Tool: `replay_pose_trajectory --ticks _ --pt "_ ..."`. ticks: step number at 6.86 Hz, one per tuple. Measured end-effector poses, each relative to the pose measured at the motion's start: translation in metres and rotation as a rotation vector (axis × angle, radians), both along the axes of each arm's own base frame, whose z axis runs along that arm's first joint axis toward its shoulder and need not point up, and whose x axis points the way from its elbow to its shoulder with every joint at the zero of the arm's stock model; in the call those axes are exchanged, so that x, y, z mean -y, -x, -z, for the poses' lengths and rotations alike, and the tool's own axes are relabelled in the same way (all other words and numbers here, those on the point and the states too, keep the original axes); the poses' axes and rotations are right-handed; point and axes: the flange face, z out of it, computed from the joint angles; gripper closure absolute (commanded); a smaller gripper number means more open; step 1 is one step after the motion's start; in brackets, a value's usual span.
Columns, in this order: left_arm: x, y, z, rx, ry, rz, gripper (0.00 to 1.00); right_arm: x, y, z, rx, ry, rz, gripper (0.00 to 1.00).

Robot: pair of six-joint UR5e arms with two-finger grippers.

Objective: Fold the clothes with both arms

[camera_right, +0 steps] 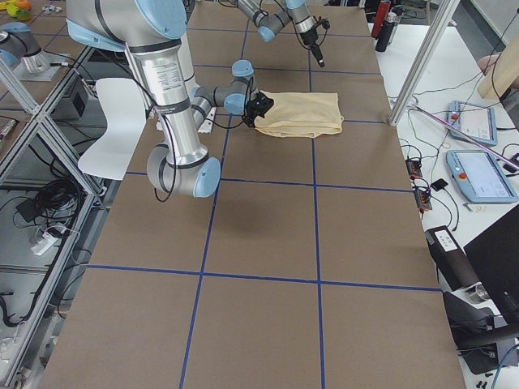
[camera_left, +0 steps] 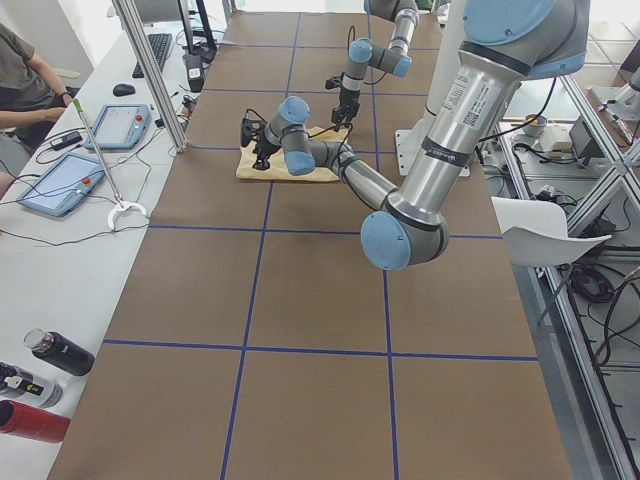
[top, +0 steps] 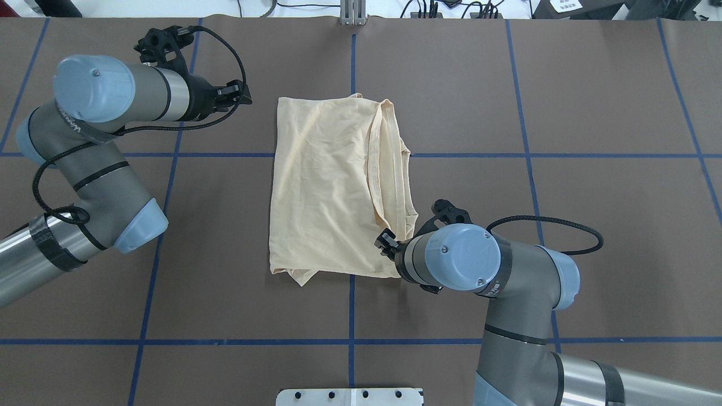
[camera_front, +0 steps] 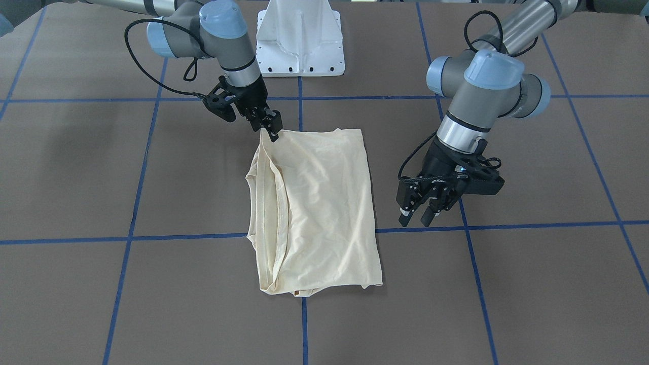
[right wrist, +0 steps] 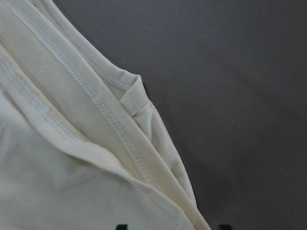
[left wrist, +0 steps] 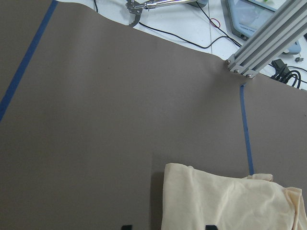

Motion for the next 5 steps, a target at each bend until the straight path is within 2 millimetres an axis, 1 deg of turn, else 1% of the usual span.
replay_pose_trajectory --ticks 1,2,3,4,5 --pt "0.0000 0.0000 0.0001 0.000 0.000 0.000 0.41 0.0036 0.0075 -0.0006 0.005 0.014 -0.025 0.30" --pt "-0.0001 0.0001 0.0003 0.000 0.000 0.000 0.41 0.0056 0.0119 -0.0012 0.006 0.023 -0.037 0.37" --pt "-0.0001 0.0001 0.0003 0.000 0.000 0.000 0.41 0.0056 0.0139 -0.0018 0.005 0.028 -0.041 0.51" --pt "-0.0003 -0.0002 0.0003 0.000 0.000 -0.001 0.41 0.0056 0.0146 -0.0025 0.004 0.030 -0.043 0.94" --pt "-0.0004 -0.0003 0.0003 0.000 0.000 -0.001 0.41 0.0056 0.0148 -0.0040 0.002 0.034 -0.046 1.00"
